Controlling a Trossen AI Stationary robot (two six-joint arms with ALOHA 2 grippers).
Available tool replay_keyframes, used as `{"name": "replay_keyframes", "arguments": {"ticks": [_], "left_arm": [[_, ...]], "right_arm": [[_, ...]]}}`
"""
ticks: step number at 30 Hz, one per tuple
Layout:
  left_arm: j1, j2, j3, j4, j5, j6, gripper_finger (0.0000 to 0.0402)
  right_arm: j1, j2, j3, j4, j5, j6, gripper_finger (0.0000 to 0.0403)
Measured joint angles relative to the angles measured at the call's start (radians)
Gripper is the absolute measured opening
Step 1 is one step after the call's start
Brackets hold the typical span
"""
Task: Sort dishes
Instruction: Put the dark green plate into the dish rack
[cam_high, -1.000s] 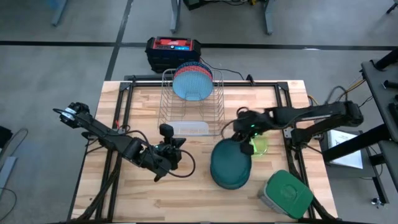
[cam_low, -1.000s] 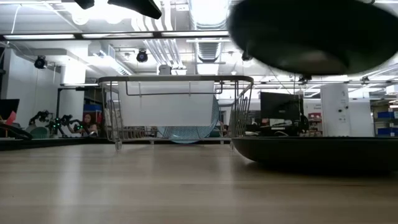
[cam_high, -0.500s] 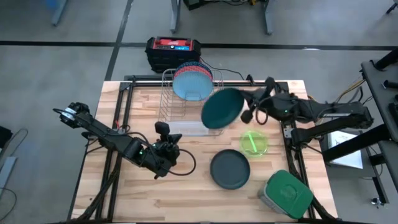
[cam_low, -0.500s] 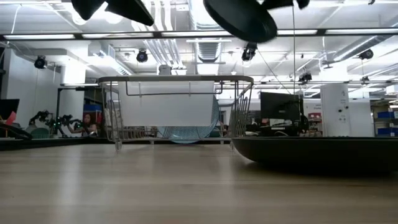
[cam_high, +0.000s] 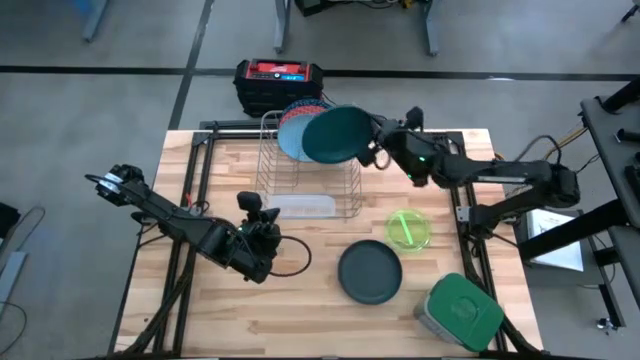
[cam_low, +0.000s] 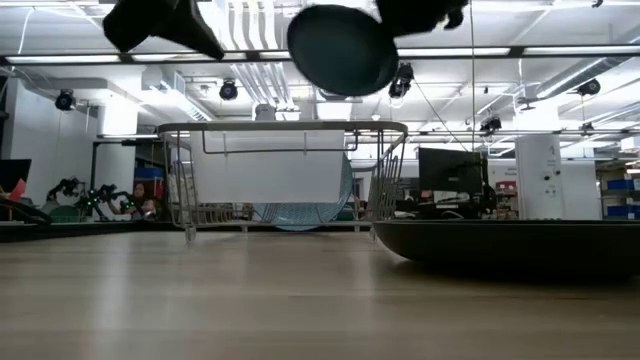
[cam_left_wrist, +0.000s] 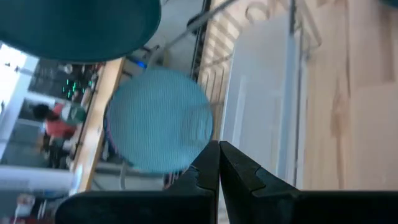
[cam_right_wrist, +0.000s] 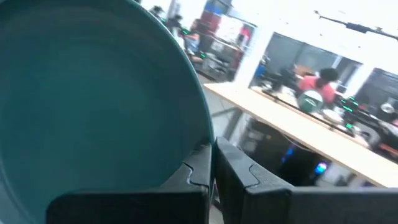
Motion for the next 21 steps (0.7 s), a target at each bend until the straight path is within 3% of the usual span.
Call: {"name": "replay_keyframes", "arguments": {"ticks": [9, 21], "left_arm": [[0.0, -0.001, 0.0, -0.311, 0.001, -0.388, 0.0], [0.0, -0.001, 0.0, -0.425, -0.037, -0.477, 0.0]], "right_arm": [[-0.119, 0.181, 0.0, 0.196, -0.01, -0.068, 0.0002], [-0.16, 0.4, 0.181, 0.112, -0.136, -0.051, 0.0002]]}}
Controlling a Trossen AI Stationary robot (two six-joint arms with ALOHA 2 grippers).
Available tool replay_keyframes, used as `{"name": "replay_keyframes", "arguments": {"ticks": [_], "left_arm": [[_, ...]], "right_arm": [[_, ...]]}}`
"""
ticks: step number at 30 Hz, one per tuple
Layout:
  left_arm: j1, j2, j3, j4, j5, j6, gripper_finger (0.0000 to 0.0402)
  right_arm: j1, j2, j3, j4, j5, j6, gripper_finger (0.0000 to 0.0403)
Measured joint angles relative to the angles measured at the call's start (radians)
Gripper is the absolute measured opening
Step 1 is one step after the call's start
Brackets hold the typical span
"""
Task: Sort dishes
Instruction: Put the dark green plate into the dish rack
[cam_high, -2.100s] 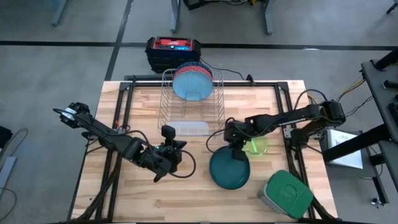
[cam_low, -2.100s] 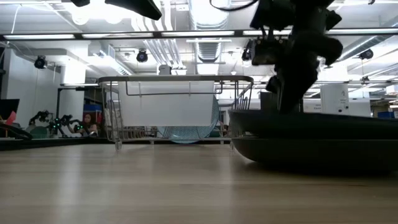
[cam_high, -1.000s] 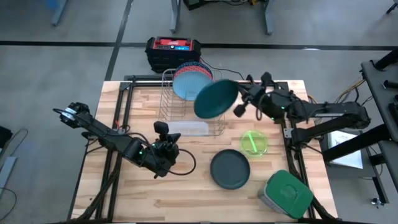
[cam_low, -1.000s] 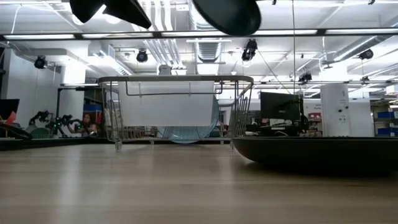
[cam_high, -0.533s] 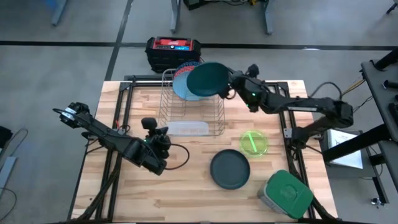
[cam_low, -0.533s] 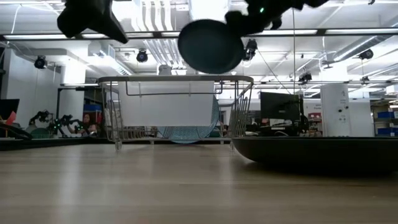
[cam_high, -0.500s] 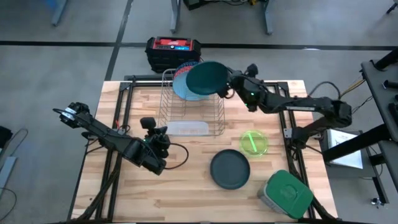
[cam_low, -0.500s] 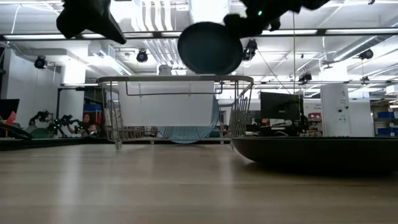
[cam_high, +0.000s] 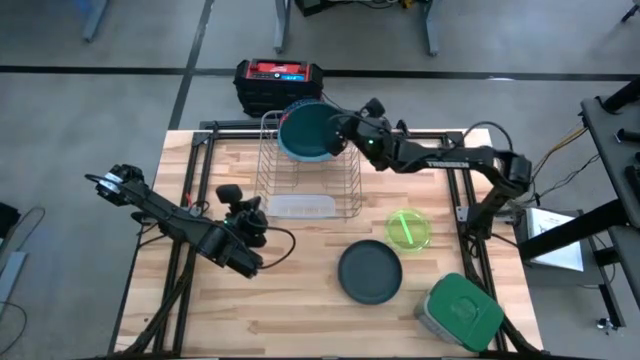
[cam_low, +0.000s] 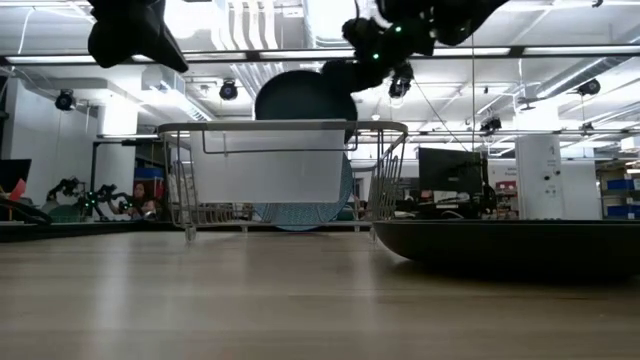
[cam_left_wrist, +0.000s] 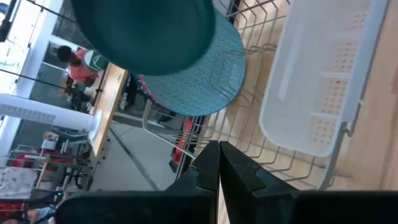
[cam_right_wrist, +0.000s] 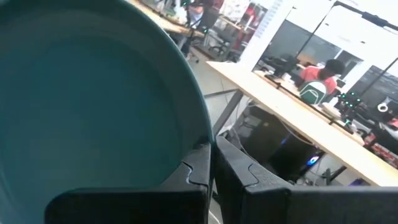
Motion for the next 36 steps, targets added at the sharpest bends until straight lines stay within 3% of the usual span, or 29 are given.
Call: {"name": "replay_keyframes", "arguments": {"ticks": [36], "left_arm": [[0.0, 0.0, 0.0, -0.031, -0.05, -0.051, 0.0]], "right_arm": [[-0.035, 0.189, 0.024, 0.019, 0.001, -0.021, 0.0002]]}}
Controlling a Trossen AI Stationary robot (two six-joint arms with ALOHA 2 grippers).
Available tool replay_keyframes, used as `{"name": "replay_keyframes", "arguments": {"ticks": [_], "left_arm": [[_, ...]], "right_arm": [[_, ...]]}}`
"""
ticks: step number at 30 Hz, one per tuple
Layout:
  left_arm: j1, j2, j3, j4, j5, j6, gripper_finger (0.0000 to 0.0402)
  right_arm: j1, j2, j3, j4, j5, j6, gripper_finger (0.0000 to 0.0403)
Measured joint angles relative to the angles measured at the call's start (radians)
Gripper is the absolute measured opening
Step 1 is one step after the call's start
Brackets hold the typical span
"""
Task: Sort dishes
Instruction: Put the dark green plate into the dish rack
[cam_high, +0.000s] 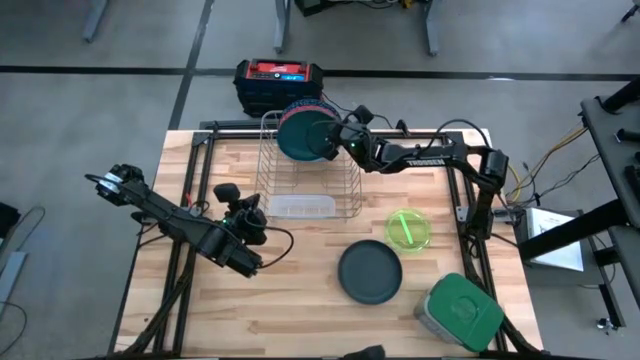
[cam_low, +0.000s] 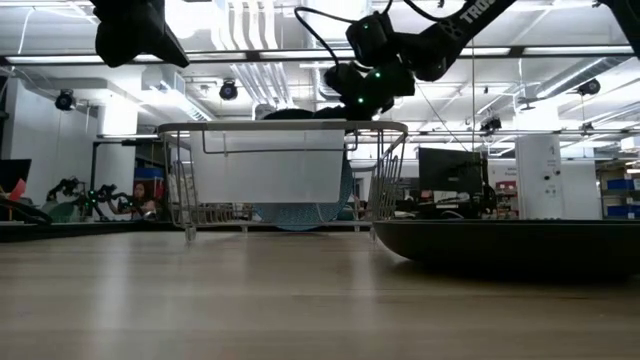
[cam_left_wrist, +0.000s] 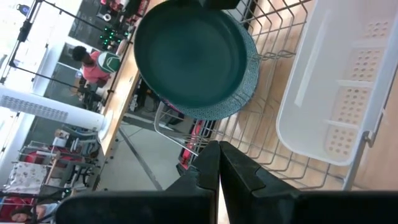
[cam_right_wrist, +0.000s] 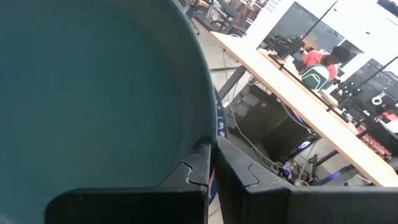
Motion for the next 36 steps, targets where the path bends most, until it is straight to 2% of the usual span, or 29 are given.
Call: {"name": "replay_keyframes", "arguments": {"ticks": [11, 27, 33, 36], "left_arm": [[0.0, 0.0, 0.0, 0.003, -0.007, -0.008, 0.0], [0.0, 0.0, 0.0, 0.003, -0.008, -0.008, 0.0], [0.0, 0.0, 0.0, 0.003, -0.008, -0.008, 0.0], [0.0, 0.0, 0.0, 0.002, -0.008, -0.008, 0.0]], "right_arm": [[0.021, -0.001, 0.0, -0.004, 0.0, -0.039, 0.0002], [0.042, -0.001, 0.044, 0.024, -0.013, -0.221, 0.0002], [0.053, -0.001, 0.044, 0.025, 0.084, -0.319, 0.0002], [0.062, -0.001, 0.044, 0.027, 0.098, -0.367, 0.0002]]}}
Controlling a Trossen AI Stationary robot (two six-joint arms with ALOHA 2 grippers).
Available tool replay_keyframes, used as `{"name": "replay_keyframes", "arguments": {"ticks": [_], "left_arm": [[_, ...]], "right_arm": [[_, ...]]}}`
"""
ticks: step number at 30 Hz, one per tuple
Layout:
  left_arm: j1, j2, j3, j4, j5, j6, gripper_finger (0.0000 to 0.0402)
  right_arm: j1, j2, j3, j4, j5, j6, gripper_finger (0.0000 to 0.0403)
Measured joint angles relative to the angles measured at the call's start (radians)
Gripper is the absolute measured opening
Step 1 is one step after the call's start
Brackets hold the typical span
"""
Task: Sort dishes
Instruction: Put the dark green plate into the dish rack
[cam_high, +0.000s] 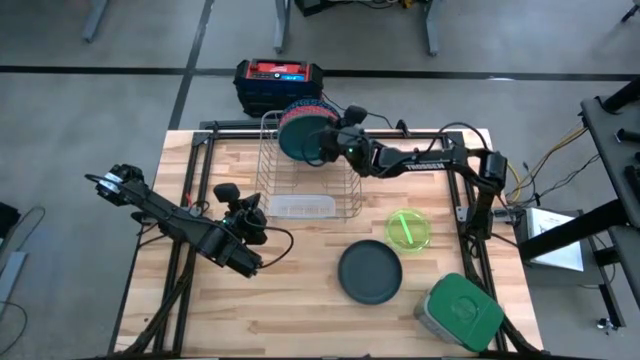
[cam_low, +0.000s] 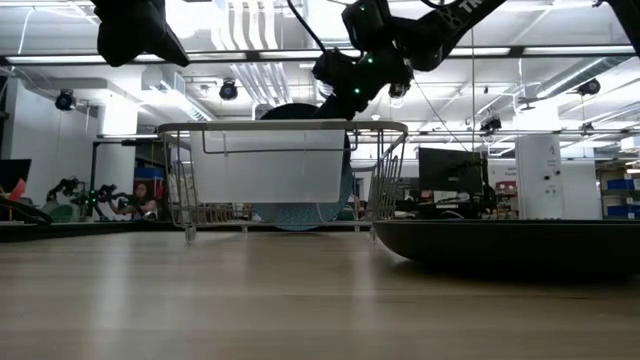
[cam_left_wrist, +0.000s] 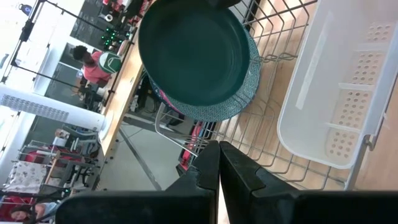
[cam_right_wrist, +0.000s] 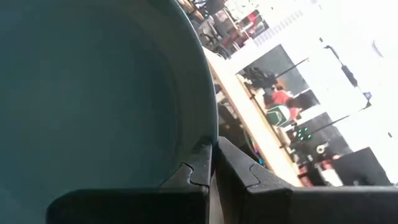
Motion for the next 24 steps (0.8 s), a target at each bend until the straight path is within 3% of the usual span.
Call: {"name": "replay_keyframes", "arguments": {"ticks": [13, 24], "left_arm": [[0.0, 0.0, 0.004, -0.003, -0.111, -0.045, 0.0], [0.0, 0.011, 0.18, 0.001, -0.099, -0.035, 0.0]], "right_arm": [[0.03, 0.0, -0.002, 0.108, 0.014, -0.138, 0.0002], [0.032, 0.0, -0.004, 0.114, 0.002, -0.155, 0.0002]]}}
